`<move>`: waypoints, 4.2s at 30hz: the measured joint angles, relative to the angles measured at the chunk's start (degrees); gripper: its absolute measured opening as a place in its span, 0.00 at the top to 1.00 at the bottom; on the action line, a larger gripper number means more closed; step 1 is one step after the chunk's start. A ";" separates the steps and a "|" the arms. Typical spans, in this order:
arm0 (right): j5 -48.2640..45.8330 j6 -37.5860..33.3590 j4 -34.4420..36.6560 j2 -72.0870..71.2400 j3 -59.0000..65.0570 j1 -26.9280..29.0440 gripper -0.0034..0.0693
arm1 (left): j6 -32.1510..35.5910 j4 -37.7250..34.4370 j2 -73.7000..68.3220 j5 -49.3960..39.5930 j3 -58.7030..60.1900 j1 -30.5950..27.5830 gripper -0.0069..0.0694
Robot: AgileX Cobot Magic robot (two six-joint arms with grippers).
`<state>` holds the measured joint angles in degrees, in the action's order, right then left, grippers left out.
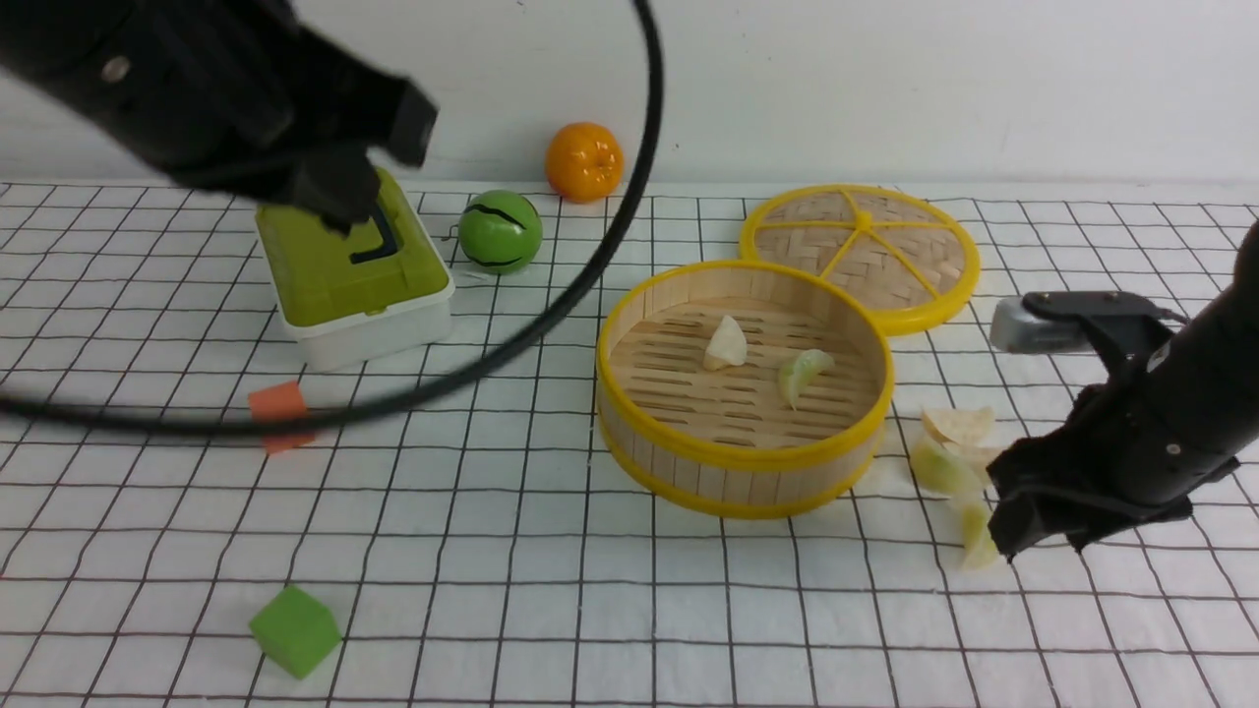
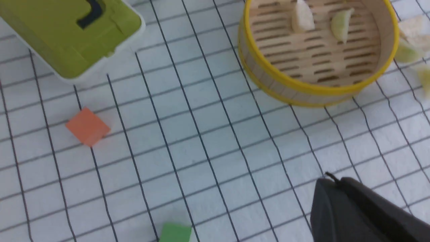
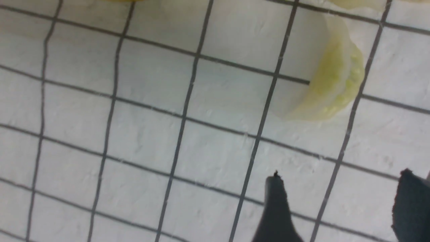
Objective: Put the dumplings into the steamer on the table with the white tablecloth.
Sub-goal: 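Reach for and grasp a dumpling lying on the table beside the steamer, then place the dumpling in the bamboo steamer basket with the right gripper, then reach for and grasp a dumpling lying on the table beside the steamer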
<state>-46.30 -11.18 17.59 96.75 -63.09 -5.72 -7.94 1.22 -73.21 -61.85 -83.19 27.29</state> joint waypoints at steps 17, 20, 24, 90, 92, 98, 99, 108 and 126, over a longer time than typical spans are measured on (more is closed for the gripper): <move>1.67 14.51 -11.86 13.07 -9.59 -5.33 0.37 | -0.27 0.18 17.17 2.60 27.14 0.00 0.93; 1.41 20.80 -18.40 13.70 -9.63 -6.90 0.52 | -0.33 0.86 17.82 2.60 27.15 0.00 0.93; 0.35 21.91 -19.56 13.70 -9.71 -7.25 0.71 | -0.39 1.82 17.82 2.60 27.15 0.00 0.93; -21.52 7.11 -14.89 8.66 -28.02 -6.86 0.42 | -0.45 0.01 31.91 8.37 28.23 0.00 0.91; -18.26 4.37 -12.50 9.72 -25.44 -5.29 0.42 | -0.45 -0.06 31.49 8.64 28.23 0.00 0.91; -9.69 -0.07 -11.34 14.30 -25.10 -4.59 0.42 | -0.45 -0.57 28.40 8.86 28.23 0.00 0.91; -8.47 0.00 -11.34 15.17 -25.51 -4.59 0.42 | -0.45 -0.88 28.07 8.86 28.23 0.00 0.91; -5.61 2.80 -16.50 22.83 -34.61 -4.59 0.42 | -0.45 -2.37 24.42 7.87 28.23 0.00 0.90; -5.59 1.34 -24.05 28.57 -37.11 -4.59 0.71 | -0.45 -2.49 23.92 7.92 28.23 0.00 0.89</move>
<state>-51.89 -9.84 -6.45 125.31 -100.20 -10.31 -8.39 -1.27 -49.30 -53.92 -54.97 27.29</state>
